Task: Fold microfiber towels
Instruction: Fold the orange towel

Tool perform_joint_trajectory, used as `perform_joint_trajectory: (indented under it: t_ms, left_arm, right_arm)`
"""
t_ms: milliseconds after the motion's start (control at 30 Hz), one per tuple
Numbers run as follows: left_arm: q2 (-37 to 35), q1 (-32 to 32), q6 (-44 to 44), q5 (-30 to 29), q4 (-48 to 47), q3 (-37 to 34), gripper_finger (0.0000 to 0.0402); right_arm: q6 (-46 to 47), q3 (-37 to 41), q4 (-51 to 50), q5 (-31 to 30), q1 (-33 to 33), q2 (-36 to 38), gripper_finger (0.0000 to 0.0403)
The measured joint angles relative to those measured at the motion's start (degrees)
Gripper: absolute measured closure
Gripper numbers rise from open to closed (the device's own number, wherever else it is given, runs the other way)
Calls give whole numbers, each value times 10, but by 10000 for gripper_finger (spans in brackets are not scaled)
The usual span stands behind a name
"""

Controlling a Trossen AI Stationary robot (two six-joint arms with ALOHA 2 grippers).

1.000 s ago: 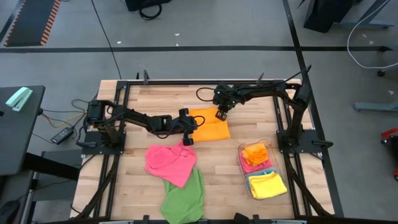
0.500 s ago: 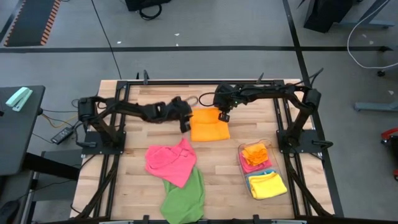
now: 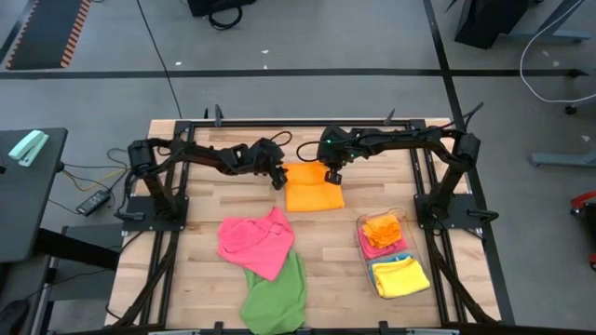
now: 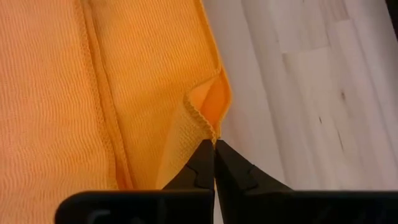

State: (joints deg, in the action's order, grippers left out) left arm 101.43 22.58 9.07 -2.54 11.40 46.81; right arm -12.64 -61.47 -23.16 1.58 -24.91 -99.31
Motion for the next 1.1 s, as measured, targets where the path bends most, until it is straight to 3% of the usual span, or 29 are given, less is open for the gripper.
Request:
perform_joint_trajectory:
  t_ms: [333,533,867,1100]
  left_arm:
    - [69,15,37,61,86,0,222]
    - [100,16,49,81,150,1,250]
    - [69,15,-22,81,118,1,388]
    - [11,8,-70,75,63,1,374]
  right_arm:
    - [1,0,1,4,0,0,398]
    - [0,0,9,4,0,0,398]
    - [-13,0,7,4,0,0,398]
    - [-35,0,16,-45,0,0,396]
